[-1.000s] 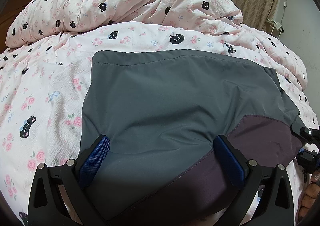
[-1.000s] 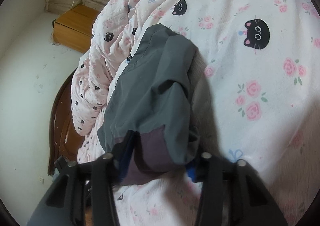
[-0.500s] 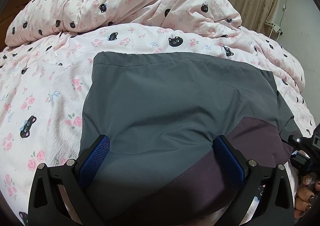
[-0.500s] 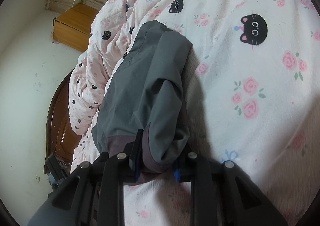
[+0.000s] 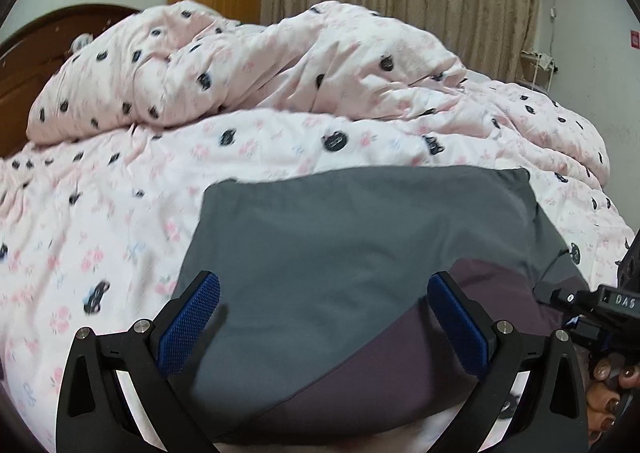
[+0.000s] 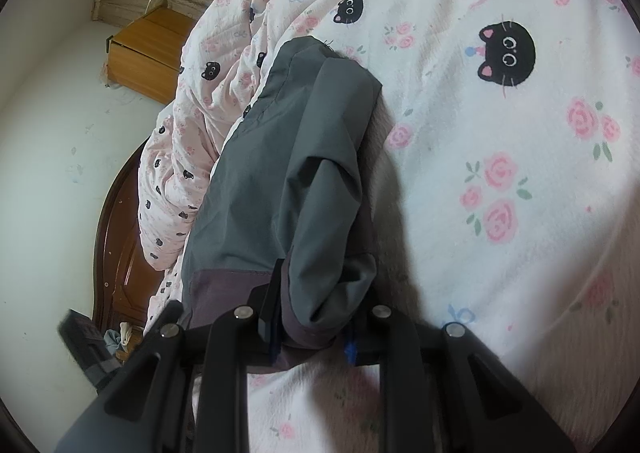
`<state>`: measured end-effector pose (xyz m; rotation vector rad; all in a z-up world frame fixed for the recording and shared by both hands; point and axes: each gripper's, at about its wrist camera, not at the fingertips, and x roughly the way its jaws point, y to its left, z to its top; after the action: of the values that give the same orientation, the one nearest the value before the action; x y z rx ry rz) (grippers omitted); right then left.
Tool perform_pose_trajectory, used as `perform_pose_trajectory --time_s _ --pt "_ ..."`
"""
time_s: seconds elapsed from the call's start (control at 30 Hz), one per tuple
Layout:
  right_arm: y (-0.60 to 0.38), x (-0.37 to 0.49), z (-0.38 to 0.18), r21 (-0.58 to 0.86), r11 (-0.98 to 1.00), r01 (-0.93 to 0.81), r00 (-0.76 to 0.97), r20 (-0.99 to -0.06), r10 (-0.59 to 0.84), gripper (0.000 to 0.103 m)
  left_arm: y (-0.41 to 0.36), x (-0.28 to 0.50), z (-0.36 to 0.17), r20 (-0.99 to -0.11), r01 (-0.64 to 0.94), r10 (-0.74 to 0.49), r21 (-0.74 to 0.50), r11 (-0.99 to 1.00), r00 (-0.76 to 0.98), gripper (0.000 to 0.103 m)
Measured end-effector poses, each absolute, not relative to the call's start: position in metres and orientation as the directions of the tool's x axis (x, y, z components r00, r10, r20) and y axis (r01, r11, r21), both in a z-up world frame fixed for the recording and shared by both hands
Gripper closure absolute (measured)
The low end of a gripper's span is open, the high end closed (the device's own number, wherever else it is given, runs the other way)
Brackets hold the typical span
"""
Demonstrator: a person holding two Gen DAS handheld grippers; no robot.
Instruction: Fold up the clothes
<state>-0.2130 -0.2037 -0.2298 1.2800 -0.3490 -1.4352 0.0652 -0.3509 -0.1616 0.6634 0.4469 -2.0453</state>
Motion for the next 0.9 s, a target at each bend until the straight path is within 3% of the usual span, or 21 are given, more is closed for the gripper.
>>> perform_pose_trajectory --time_s 0.2,0.33,0.47,0.9 --pt "-0.205 -0.214 -0.231 0.788 -0.329 0.521 0.218 -0.495 -0.841 0.081 -0.368 0.033 -0.16 -0.649 0.866 -0.654 -0.015 -0.5 -0.389 0.0" --pt "-0.205 -0.213 -0.23 0.787 -0.328 0.522 0.219 -0.496 -0.841 0.081 -0.382 0.021 -0.188 -0.734 0.871 -0.583 -0.023 -0.491 -0.347 0.0" --pt "-0.207 -0.213 -0.229 0.785 -0.329 0.524 0.219 -0.498 -0.839 0.081 -0.387 0.019 -0.202 -0.759 0.869 -0.55 -0.041 -0.493 -0.348 0.0" --pt "-0.208 -0.212 -0.231 0.788 -0.327 0.523 0.221 -0.495 -0.84 0.081 -0.365 0.028 -0.186 -0.735 0.867 -0.583 -0.013 -0.498 -0.346 0.0"
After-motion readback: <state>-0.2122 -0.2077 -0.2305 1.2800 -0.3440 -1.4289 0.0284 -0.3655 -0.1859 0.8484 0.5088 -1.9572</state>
